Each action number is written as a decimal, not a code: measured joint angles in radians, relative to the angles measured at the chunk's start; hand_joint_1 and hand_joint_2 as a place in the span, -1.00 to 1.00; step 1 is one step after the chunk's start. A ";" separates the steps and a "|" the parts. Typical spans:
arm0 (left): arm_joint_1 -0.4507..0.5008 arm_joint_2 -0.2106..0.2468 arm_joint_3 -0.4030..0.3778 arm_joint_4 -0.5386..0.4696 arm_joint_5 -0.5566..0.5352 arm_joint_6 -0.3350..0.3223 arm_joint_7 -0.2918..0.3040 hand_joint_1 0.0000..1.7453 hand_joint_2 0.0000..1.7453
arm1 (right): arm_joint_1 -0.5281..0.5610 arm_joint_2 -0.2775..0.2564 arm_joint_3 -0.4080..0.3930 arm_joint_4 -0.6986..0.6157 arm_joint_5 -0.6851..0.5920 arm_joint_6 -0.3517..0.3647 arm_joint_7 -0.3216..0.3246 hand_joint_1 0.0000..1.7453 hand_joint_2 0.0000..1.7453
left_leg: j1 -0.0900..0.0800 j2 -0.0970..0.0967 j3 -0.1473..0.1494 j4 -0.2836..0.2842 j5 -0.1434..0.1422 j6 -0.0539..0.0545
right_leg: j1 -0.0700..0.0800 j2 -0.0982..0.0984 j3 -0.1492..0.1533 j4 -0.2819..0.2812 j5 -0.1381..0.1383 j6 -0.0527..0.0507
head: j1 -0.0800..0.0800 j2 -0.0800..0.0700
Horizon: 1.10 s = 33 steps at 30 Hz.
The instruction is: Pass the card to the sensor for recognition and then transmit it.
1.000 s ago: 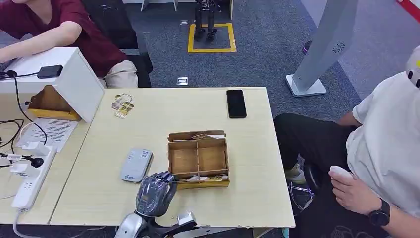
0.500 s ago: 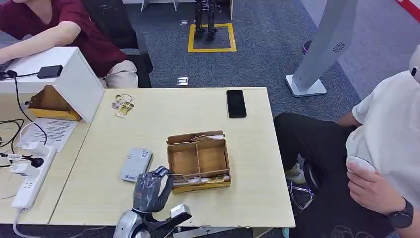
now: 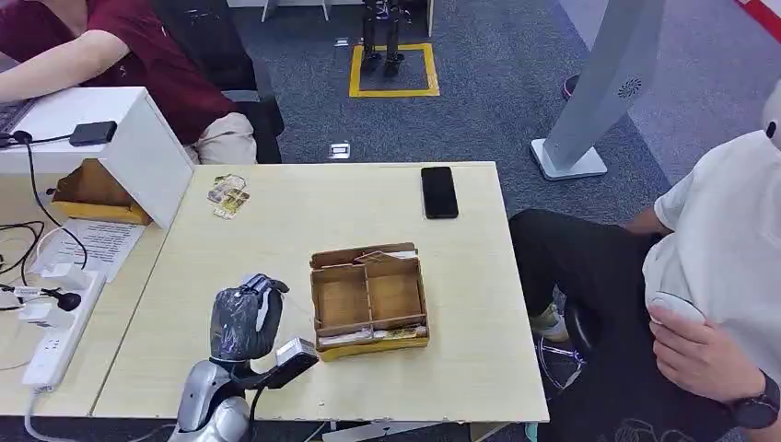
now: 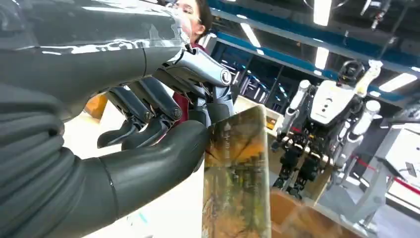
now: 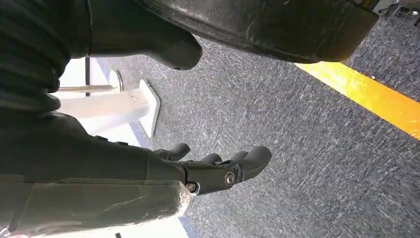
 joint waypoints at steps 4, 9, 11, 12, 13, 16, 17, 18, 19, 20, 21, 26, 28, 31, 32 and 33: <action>-0.011 0.024 0.000 -0.020 0.007 -0.011 0.003 1.00 1.00 | 0.000 0.000 0.000 0.000 0.000 0.000 0.000 -1.00 1.00 | 0.000 0.000 0.000 0.000 0.000 0.000 | 0.000 0.000 0.000 0.000 0.000 0.000 | 0.000 0.000; -0.016 0.031 0.000 -0.025 0.008 -0.016 0.004 1.00 1.00 | 0.000 0.000 0.000 0.000 0.000 0.000 -0.001 -1.00 1.00 | 0.000 0.000 0.000 0.000 0.000 0.000 | 0.000 0.000 0.000 0.000 0.000 0.000 | 0.000 0.000; -0.021 0.033 0.000 -0.027 0.010 -0.018 0.005 1.00 1.00 | 0.000 0.000 0.000 0.000 0.001 0.001 -0.001 -1.00 1.00 | 0.000 0.000 0.000 0.000 0.000 0.000 | 0.000 0.000 0.000 0.000 0.000 0.000 | 0.000 0.000; -0.025 0.034 0.000 -0.027 0.012 -0.019 0.005 1.00 1.00 | 0.000 0.000 0.000 0.000 0.001 0.001 0.000 -1.00 1.00 | 0.000 0.000 0.000 0.000 0.000 0.000 | 0.000 0.000 0.000 0.000 0.000 0.000 | 0.000 0.000; -0.030 0.034 0.000 -0.027 0.013 -0.020 0.005 1.00 1.00 | 0.000 0.000 0.000 0.000 0.001 0.001 0.000 -1.00 1.00 | 0.000 0.000 0.000 0.000 0.000 0.000 | 0.000 0.000 0.000 0.000 0.000 0.000 | 0.000 0.000; -0.049 0.035 0.000 -0.027 0.014 -0.021 0.026 1.00 1.00 | 0.000 0.000 0.000 0.000 0.002 0.001 -0.002 -1.00 1.00 | 0.000 0.000 0.000 0.000 0.000 0.000 | 0.000 0.000 0.000 0.000 0.000 0.000 | 0.000 0.000; -0.059 0.036 0.001 -0.027 0.014 -0.021 0.035 1.00 1.00 | 0.000 0.000 0.000 0.000 0.003 0.002 -0.002 -1.00 1.00 | 0.000 0.000 0.000 0.000 0.000 0.000 | 0.000 0.000 0.000 0.000 0.000 0.000 | 0.000 0.000; -0.072 0.039 0.004 -0.023 0.015 -0.022 0.043 1.00 1.00 | 0.000 0.000 0.000 0.000 0.004 0.002 -0.002 -1.00 1.00 | 0.000 0.000 0.000 0.000 0.000 0.000 | 0.000 0.000 0.000 0.000 0.000 0.000 | 0.000 0.000; -0.084 0.043 0.007 -0.020 0.017 -0.022 0.050 1.00 1.00 | 0.000 0.000 0.000 0.000 0.004 0.002 -0.002 -1.00 1.00 | 0.000 0.000 0.000 0.000 0.000 0.000 | 0.000 0.000 0.000 0.000 0.001 0.000 | 0.000 0.000; -0.095 0.044 0.013 -0.017 0.020 -0.023 0.052 1.00 1.00 | 0.000 0.000 0.000 0.000 0.004 0.002 -0.002 -1.00 1.00 | 0.000 0.000 0.000 0.000 0.000 0.000 | 0.000 0.000 0.000 0.000 0.001 0.000 | 0.000 0.000; -0.107 0.046 0.024 -0.010 0.025 -0.027 0.058 1.00 1.00 | 0.000 0.000 0.000 0.000 0.005 0.003 -0.002 -1.00 1.00 | 0.000 0.000 0.000 0.000 0.001 0.000 | 0.000 0.000 0.000 0.000 0.001 0.000 | 0.000 0.000; -0.149 0.061 0.061 0.024 0.047 -0.039 0.058 1.00 1.00 | 0.000 0.000 0.000 0.000 0.005 0.005 -0.002 -1.00 1.00 | 0.000 0.000 0.000 0.000 0.001 0.000 | 0.000 0.000 0.000 0.000 0.001 0.000 | 0.000 0.000; -0.155 0.067 0.071 0.032 0.050 -0.039 0.058 1.00 1.00 | 0.000 0.000 0.000 0.000 0.007 0.005 -0.002 -1.00 1.00 | 0.000 0.000 0.000 0.000 0.001 0.000 | 0.000 0.000 0.000 0.000 0.001 0.000 | 0.000 0.000; -0.165 0.069 0.082 0.051 0.051 -0.039 0.060 1.00 1.00 | 0.000 0.000 0.000 0.000 0.008 0.006 -0.002 -1.00 1.00 | 0.000 0.000 0.000 0.000 0.001 0.000 | 0.000 0.000 0.000 0.000 0.001 0.000 | 0.000 0.000; -0.170 0.068 0.089 0.059 0.050 -0.039 0.064 1.00 1.00 | 0.000 0.000 0.000 0.000 0.009 0.006 -0.002 -1.00 1.00 | 0.000 0.000 0.000 0.000 0.001 0.000 | 0.000 0.000 0.000 0.000 0.001 0.000 | 0.000 0.000; -0.177 0.069 0.095 0.071 0.049 -0.039 0.070 1.00 1.00 | 0.000 0.000 0.000 0.000 0.009 0.006 -0.002 -1.00 1.00 | 0.000 0.000 0.000 0.000 0.001 0.000 | 0.000 0.000 0.000 0.000 0.001 0.000 | 0.000 0.000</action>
